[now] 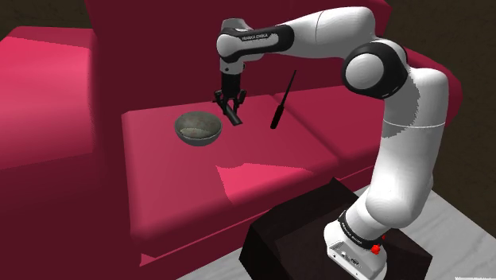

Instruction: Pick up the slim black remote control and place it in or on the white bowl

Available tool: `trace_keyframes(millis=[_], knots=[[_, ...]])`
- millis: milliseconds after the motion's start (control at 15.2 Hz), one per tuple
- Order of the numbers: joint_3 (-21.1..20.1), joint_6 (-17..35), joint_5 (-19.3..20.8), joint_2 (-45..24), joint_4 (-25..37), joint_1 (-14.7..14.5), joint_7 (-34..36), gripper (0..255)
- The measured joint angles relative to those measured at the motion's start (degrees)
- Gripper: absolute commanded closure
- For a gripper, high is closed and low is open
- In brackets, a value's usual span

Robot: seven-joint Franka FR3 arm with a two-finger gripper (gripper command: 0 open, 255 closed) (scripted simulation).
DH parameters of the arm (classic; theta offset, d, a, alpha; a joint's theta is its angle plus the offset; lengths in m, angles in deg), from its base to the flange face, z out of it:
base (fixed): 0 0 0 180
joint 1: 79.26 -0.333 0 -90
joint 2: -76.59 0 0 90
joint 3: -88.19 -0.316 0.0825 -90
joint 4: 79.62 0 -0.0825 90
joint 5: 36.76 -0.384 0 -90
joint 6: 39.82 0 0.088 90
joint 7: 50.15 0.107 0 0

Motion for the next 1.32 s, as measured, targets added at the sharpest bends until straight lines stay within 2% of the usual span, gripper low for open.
trace_keyframes(millis=[1320], knots=[[-0.37, -13.59, -0.14, 1.60, 12.09, -0.46, 1.58, 255]])
